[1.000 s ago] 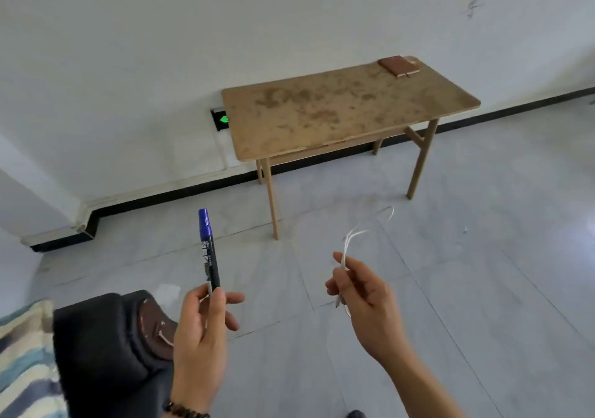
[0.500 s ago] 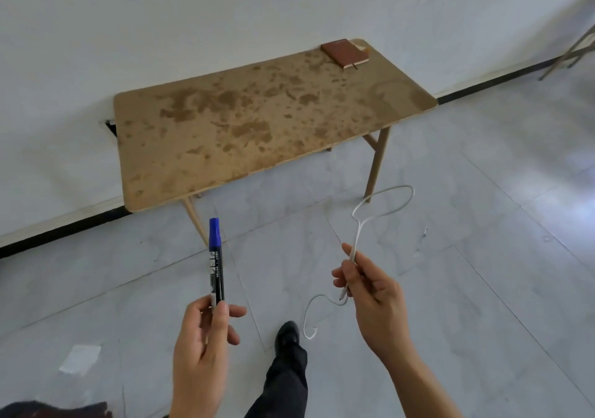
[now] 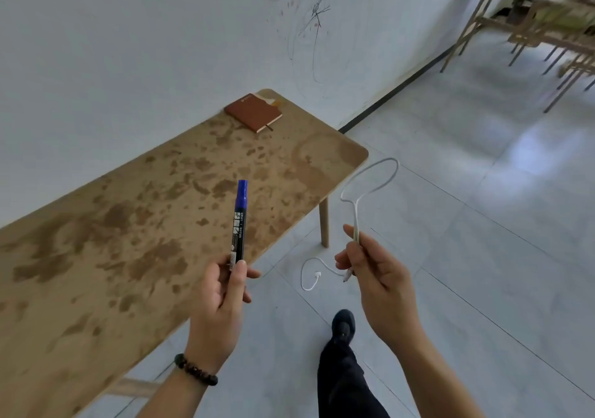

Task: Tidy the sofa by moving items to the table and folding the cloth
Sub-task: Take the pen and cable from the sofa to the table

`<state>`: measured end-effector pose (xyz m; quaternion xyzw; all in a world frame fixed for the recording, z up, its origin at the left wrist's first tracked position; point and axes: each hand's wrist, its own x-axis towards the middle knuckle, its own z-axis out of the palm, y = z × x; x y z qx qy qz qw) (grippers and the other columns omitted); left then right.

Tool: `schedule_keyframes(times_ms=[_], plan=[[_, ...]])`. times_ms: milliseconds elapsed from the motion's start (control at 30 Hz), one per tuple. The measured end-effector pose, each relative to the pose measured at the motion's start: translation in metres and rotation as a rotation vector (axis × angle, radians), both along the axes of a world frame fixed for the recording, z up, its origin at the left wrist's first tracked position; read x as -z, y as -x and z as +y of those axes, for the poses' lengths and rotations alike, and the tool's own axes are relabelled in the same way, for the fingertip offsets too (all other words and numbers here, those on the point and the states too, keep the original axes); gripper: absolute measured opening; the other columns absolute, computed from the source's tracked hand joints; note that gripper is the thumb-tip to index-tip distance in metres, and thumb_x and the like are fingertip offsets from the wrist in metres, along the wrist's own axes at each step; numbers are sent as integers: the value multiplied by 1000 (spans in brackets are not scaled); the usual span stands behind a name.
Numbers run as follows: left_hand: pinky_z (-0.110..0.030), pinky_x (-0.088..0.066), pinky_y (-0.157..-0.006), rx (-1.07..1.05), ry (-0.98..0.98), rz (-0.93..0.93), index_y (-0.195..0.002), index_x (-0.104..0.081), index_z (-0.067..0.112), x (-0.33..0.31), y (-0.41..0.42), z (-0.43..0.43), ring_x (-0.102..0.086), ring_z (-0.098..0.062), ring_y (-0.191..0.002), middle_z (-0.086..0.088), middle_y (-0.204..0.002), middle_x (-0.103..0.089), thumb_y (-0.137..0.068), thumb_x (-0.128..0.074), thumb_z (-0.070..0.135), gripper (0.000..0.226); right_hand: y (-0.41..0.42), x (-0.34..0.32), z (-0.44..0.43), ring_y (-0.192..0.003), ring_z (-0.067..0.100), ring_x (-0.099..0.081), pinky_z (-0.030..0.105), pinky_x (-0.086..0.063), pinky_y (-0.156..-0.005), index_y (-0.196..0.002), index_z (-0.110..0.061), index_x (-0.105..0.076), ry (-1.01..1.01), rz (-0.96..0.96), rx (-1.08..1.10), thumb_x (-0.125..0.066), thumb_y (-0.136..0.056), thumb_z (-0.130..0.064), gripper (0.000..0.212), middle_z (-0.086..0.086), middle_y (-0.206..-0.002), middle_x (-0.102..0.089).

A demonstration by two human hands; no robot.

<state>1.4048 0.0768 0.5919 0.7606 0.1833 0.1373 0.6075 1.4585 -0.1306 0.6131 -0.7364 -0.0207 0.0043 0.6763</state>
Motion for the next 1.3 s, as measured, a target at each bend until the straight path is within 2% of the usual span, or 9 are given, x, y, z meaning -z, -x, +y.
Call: schedule_keyframes(times_ms=[200, 367, 467, 667, 767, 900, 1100, 1200, 1300], plan=[[-22, -48, -61, -107, 38, 48, -99, -56, 11, 21, -144, -5, -57, -15, -61, -4, -88, -72, -94, -46, 37, 28, -168, 27, 8, -75, 9, -66, 19, -50, -72, -121, -24, -67, -53, 19, -55, -52, -99, -16, 28, 1, -76, -68], [-32, -48, -64, -215, 57, 40, -103, -57, 20, -9, -253, 13, -58, -17, -63, -3, -89, -73, -96, -46, 45, 28, -315, -3, 40, -68, 11, -63, 19, -51, -64, -124, -24, -65, -91, -51, -164, -51, -101, -11, 30, -3, -76, -66], [-28, -51, -63, -257, 32, -16, -108, -56, 23, -28, -306, 36, -60, -18, -65, -4, -90, -72, -97, -45, 42, 24, -388, -27, 74, -67, 10, -63, 16, -49, -62, -125, -21, -65, -68, -94, -215, -51, -102, -12, 28, 1, -79, -67], [-35, -52, -62, -320, 54, -26, -109, -54, 22, -21, -395, 90, -60, -17, -61, -1, -92, -72, -95, -46, 39, 24, -493, -47, 151, -67, 8, -63, 18, -48, -64, -107, -40, -65, -28, -158, -304, -49, -104, -16, 30, -7, -77, -68], [-35, -54, -68, -298, 82, 19, -106, -54, 24, -4, -432, 118, -59, -12, -61, 3, -91, -72, -97, -45, 38, 18, -527, -49, 181, -68, 10, -62, 17, -47, -63, -123, -29, -63, -47, -199, -284, -47, -105, -13, 29, -8, -77, -66], [-27, -53, -61, -281, 71, 44, -101, -54, 22, 15, -468, 141, -60, -12, -60, 6, -89, -72, -98, -44, 36, 17, -564, -44, 210, -73, 12, -62, 19, -48, -66, -130, -20, -60, -88, -183, -244, -45, -105, -15, 29, -8, -79, -67], [-17, -51, -59, -320, 57, 147, -103, -52, 26, 49, -492, 156, -61, -10, -60, 6, -88, -72, -99, -45, 33, 11, -618, 47, 247, -72, 9, -63, 22, -50, -66, -119, -21, -65, 77, 29, -340, -44, -106, -18, 25, 2, -84, -67], [-16, -49, -56, -357, 3, 227, -100, -51, 24, 71, -502, 160, -63, -14, -63, 7, -86, -71, -100, -45, 30, 9, -651, 124, 262, -75, 8, -66, 29, -56, -70, -120, -19, -67, 247, 227, -417, -45, -106, -25, 26, -1, -86, -71], [-13, -47, -55, -420, 6, 306, -99, -51, 22, 90, -512, 158, -63, -12, -62, 6, -88, -72, -101, -45, 29, 10, -674, 185, 264, -80, 17, -69, 42, -59, -79, -99, -26, -68, 508, 260, -434, -44, -105, -30, 26, -2, -83, -71]])
